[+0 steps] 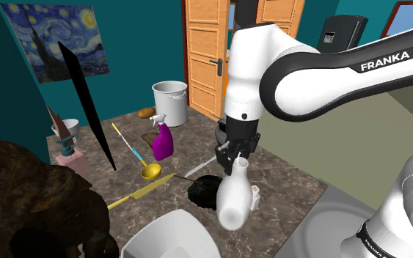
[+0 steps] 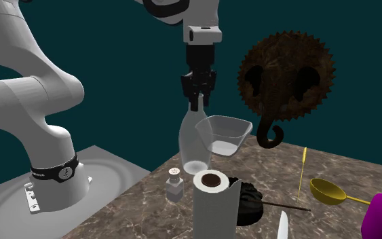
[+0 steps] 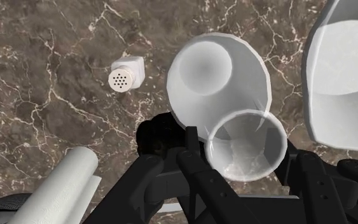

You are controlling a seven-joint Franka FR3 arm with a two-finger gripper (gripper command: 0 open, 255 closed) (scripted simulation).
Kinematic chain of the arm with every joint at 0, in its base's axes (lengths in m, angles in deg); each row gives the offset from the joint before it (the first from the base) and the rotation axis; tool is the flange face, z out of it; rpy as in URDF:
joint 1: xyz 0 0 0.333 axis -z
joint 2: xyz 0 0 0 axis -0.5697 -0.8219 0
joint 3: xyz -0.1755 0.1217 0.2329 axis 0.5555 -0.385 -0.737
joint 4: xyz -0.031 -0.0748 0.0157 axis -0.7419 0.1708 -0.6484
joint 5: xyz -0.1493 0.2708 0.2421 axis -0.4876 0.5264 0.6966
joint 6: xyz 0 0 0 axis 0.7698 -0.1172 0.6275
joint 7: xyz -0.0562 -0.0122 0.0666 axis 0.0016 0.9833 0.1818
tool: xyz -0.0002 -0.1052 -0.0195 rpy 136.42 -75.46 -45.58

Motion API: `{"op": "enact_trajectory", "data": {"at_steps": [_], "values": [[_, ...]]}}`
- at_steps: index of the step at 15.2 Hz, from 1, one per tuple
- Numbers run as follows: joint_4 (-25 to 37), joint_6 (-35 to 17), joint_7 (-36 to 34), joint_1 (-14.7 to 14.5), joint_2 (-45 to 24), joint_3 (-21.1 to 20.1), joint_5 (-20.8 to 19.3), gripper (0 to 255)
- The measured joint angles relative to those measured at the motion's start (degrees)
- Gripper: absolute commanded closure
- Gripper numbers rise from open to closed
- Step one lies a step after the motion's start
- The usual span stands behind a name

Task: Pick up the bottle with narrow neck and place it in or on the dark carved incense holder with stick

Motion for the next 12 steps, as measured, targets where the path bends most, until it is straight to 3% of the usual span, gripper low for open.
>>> {"op": "enact_trajectory", "data": {"at_steps": [12], "values": [[7.8,9.4,-0.1,0.3,1.6,1.3,-0.4,255]]}}
